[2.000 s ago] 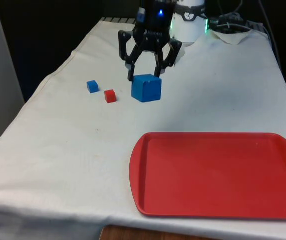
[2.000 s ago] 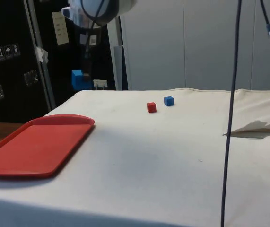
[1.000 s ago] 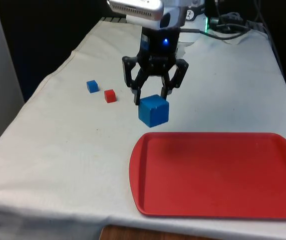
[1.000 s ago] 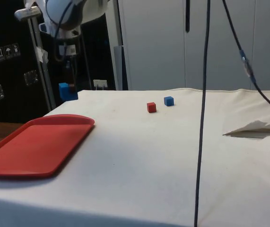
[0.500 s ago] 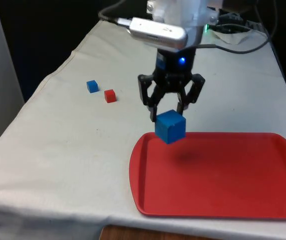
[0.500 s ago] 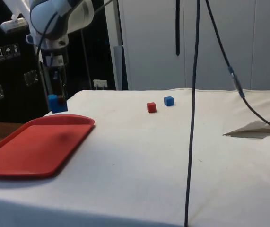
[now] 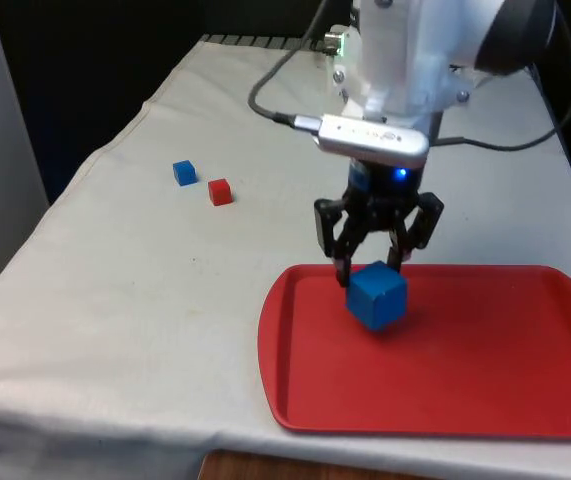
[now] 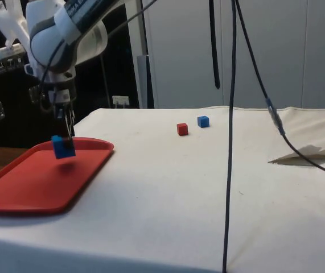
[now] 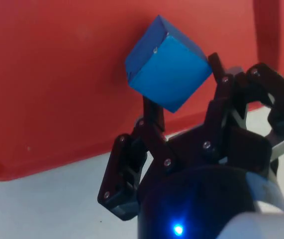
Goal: Pick up the largest block and place it onto the tray.
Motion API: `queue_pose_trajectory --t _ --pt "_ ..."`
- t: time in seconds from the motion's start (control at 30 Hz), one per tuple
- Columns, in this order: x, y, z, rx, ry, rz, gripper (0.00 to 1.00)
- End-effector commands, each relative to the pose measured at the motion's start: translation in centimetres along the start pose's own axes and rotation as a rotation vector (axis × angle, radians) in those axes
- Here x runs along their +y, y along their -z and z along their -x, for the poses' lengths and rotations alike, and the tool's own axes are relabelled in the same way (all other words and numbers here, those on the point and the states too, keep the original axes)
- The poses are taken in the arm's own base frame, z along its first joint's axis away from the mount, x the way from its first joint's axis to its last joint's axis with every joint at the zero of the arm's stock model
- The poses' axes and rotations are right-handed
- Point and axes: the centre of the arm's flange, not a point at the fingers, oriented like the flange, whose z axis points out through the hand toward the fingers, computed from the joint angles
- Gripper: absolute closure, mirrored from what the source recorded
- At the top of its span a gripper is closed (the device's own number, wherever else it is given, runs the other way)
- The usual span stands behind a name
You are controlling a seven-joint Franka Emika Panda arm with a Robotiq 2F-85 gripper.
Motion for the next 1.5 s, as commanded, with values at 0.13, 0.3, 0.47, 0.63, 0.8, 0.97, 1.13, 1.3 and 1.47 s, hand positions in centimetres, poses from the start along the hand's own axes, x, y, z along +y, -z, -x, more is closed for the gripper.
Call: queue_pose_trajectory --t 0.13,0.3,0.47,0.63,0.8,0.97,1.13,1.3,1.47 --pt "-0.6 -0.8 -0.5 0.001 0.002 0.001 0.89" --pt "-1.1 -0.9 -1.0 0.004 0.001 0.004 0.89" --pt "-1.5 -1.1 -1.2 0.002 0.005 0.005 0.89" --pt "-2.0 -1.8 -1.4 0.000 0.007 0.003 0.89" --pt "-2.5 -2.2 -1.7 -0.002 0.009 0.006 0.89" --pt "-2.6 -2.1 -1.8 -0.006 0.012 0.015 0.80" --pt "-2.7 -2.0 -1.9 -0.006 0.015 0.020 0.43" --pt "-2.8 -2.0 -1.9 -0.008 0.015 0.022 0.00" --pt "-2.8 -2.0 -1.9 -0.008 0.015 0.023 0.00"
